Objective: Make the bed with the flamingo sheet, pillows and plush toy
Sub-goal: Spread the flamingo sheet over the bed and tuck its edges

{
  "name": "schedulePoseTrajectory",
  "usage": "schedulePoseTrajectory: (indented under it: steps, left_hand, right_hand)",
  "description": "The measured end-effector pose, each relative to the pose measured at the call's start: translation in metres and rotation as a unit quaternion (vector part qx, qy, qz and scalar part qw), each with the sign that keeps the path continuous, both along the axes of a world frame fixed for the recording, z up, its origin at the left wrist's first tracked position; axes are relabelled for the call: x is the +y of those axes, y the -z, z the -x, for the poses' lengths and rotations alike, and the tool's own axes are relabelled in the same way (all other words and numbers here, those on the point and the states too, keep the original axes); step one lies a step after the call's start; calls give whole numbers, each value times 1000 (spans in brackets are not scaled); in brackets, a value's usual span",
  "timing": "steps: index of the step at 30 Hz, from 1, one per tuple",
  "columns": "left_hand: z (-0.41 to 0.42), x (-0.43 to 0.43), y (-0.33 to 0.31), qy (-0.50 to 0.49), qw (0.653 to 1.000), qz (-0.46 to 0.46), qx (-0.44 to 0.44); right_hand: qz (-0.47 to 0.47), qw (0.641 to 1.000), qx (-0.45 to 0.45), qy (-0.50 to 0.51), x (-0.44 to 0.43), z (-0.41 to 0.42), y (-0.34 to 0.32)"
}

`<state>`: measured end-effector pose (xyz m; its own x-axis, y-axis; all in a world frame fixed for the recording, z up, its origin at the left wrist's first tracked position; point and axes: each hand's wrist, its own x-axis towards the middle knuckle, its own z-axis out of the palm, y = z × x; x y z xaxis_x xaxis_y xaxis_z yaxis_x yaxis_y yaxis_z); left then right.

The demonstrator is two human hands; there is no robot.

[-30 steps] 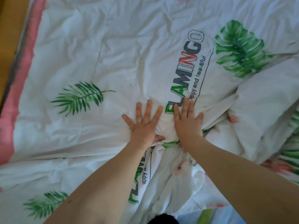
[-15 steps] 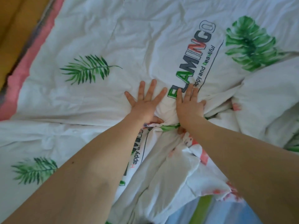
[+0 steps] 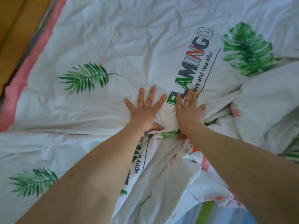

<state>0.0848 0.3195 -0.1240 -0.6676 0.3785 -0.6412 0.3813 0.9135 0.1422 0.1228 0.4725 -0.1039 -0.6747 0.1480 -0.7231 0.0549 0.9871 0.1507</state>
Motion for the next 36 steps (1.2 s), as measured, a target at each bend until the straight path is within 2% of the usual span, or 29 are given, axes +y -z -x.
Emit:
schedulePoseTrajectory:
  steps: [28, 32, 34, 36]
  left_hand:
    - [7, -4, 2, 44, 999, -11, -4]
    - [9, -9, -4, 35, 999, -25, -22]
    - [9, -14, -6, 49, 998, -29, -16]
    - [5, -23, -13, 67, 997, -36, -3]
  right_hand:
    - [-68, 985, 114, 112, -28, -21, -6]
    - [-10, 976, 171, 133, -40, -63, -24]
    - [51, 967, 172, 182, -59, -104, -40]
    - [93, 970, 155, 166, -80, -154, -65]
